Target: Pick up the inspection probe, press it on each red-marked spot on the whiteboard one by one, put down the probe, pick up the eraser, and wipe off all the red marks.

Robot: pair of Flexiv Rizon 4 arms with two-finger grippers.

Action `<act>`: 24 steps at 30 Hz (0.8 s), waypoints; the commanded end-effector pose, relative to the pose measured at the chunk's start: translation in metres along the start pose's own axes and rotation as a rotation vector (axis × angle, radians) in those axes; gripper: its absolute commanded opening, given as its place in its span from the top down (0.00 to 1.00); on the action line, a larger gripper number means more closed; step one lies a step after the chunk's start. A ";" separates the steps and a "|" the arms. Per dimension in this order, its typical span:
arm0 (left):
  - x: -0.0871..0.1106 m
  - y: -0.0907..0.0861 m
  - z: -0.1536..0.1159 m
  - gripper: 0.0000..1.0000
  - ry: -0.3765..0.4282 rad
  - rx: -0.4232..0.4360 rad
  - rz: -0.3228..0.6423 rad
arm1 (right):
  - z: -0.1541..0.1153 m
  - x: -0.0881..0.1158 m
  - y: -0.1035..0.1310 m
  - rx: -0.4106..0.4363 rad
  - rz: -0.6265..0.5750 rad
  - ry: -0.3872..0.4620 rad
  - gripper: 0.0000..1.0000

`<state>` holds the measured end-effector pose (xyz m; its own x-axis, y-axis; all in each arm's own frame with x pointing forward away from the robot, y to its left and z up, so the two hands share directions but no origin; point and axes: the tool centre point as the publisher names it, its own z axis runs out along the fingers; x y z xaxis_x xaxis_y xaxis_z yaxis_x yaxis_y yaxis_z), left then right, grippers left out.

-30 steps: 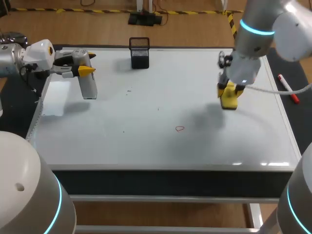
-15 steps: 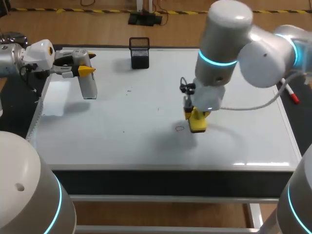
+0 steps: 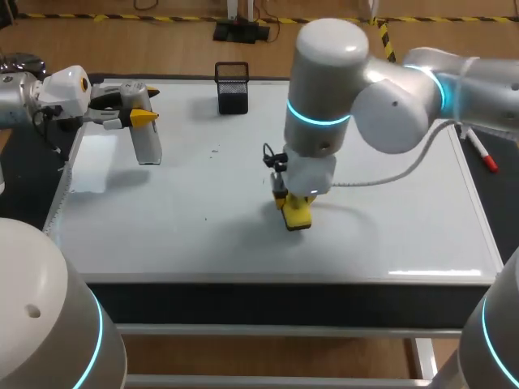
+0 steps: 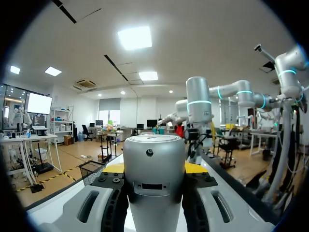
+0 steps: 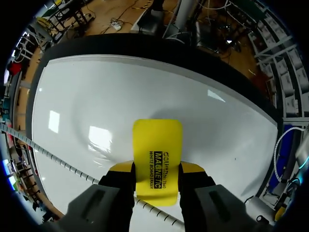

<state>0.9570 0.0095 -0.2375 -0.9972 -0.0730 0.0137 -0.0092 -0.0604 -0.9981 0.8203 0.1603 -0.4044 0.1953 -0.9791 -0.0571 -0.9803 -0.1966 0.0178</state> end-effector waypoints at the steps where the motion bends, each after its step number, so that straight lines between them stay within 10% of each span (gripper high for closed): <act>1: 0.000 -0.001 0.000 1.00 0.000 0.000 0.000 | 0.007 -0.010 -0.003 -0.005 -0.008 0.046 1.00; 24: 0.000 -0.001 0.000 1.00 0.000 0.000 0.000 | 0.023 0.023 -0.001 -0.009 0.001 0.050 1.00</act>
<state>0.9570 0.0095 -0.2375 -0.9972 -0.0729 0.0137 -0.0093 -0.0605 -0.9981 0.8241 0.1504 -0.4320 0.1950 -0.9808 -0.0001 -0.9803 -0.1949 0.0317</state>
